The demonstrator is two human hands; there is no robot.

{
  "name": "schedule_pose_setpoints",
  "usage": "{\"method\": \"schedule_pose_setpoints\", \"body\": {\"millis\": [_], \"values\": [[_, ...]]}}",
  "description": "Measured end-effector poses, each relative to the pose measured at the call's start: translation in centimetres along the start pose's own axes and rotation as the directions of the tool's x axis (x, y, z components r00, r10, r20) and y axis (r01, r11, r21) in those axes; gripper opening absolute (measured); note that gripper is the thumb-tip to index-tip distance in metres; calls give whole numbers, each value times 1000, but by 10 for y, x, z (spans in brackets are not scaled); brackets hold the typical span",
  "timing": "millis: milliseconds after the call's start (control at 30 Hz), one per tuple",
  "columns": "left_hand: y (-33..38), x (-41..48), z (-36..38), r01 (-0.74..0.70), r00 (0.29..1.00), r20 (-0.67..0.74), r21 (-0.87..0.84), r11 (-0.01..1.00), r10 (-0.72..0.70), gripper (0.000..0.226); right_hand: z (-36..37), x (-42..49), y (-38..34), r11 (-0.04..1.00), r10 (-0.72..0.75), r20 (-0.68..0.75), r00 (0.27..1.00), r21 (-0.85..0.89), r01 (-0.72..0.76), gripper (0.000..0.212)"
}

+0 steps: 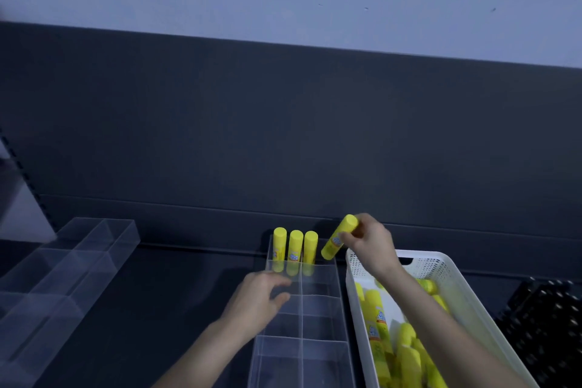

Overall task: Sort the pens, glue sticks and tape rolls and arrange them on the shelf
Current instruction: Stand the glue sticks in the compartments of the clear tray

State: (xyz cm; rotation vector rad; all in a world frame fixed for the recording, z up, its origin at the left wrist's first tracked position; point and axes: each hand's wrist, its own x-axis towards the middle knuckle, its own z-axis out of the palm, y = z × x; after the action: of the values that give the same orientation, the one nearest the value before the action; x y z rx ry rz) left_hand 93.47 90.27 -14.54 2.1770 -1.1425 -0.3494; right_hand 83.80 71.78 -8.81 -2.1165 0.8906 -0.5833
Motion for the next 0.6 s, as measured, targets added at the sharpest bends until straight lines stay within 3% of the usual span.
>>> {"method": "schedule_pose_setpoints", "body": {"millis": [133, 233, 367, 600], "values": [[-7, 3, 6, -35, 999, 1, 111, 993, 35, 19, 25, 11, 4, 981, -3, 115, 993, -190, 25, 22], [-10, 4, 12, -95, 995, 20, 242, 965, 93, 23, 38, 14, 5, 952, 16, 158, 987, -305, 34, 28], [-8, 4, 11, -140, 990, 9, 280, 950, 144, 25, 45, 17, 0, 891, 78, 183, 980, -455, 14, 26], [0, 3, 7, -143, 989, 22, 335, 931, 144, 26, 45, 18, -3, 900, 154, 176, 972, -430, -65, 21]]}}
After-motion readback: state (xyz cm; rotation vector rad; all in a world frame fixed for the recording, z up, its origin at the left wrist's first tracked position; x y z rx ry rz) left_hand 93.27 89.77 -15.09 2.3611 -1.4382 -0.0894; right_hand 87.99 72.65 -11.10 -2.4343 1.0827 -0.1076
